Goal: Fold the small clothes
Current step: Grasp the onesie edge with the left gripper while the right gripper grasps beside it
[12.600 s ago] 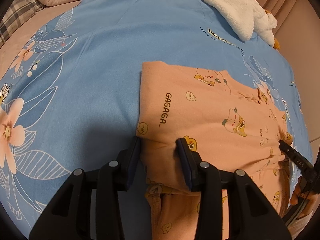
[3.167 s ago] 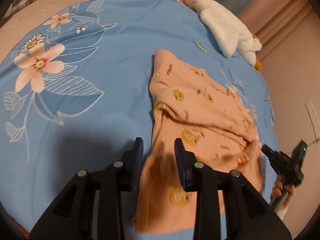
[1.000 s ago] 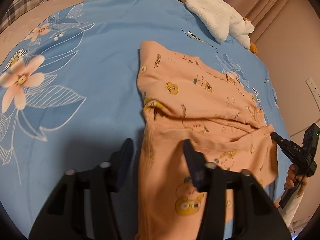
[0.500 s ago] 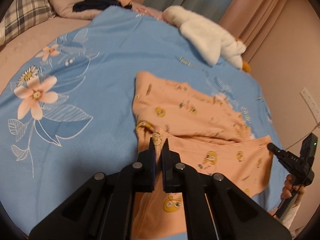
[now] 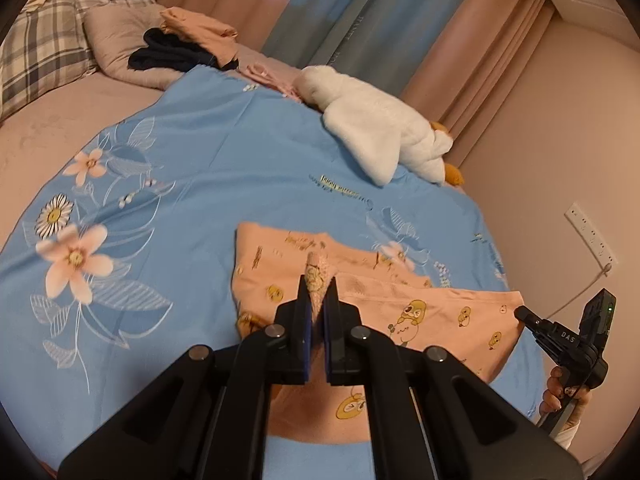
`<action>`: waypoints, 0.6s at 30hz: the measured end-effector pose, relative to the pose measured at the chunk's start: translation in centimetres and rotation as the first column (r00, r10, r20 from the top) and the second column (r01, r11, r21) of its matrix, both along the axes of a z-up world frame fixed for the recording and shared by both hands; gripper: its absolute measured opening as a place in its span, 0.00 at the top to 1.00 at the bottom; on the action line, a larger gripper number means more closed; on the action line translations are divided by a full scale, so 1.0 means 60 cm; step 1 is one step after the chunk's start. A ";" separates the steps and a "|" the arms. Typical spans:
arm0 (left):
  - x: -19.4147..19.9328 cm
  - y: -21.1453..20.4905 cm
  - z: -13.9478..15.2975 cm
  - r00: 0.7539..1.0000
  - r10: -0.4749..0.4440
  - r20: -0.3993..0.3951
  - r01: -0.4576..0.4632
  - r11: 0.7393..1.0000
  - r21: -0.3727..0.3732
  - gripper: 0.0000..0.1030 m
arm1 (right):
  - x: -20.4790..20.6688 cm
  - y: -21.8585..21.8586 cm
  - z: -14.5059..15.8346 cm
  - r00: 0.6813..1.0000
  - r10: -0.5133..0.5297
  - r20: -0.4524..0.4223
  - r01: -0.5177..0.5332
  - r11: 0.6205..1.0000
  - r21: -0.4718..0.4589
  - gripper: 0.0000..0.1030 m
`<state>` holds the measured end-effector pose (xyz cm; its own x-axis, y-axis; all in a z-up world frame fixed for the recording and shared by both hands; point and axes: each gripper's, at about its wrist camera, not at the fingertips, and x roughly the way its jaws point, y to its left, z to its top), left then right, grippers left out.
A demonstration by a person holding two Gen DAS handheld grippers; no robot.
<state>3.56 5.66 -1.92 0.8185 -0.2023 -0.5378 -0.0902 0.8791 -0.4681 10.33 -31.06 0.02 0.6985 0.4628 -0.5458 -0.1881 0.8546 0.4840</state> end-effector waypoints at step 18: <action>0.120 0.034 0.032 1.000 -0.006 -0.004 0.007 1.000 0.017 0.97 | 0.098 0.023 0.022 0.999 -0.033 -0.022 0.032 0.998 -0.048 0.96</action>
<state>10.78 7.70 0.01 0.8152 -0.1986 -0.5440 -0.0861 0.8874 -0.4530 16.19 -29.67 1.34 0.7000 0.4128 -0.5828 -0.1489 0.8824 0.4463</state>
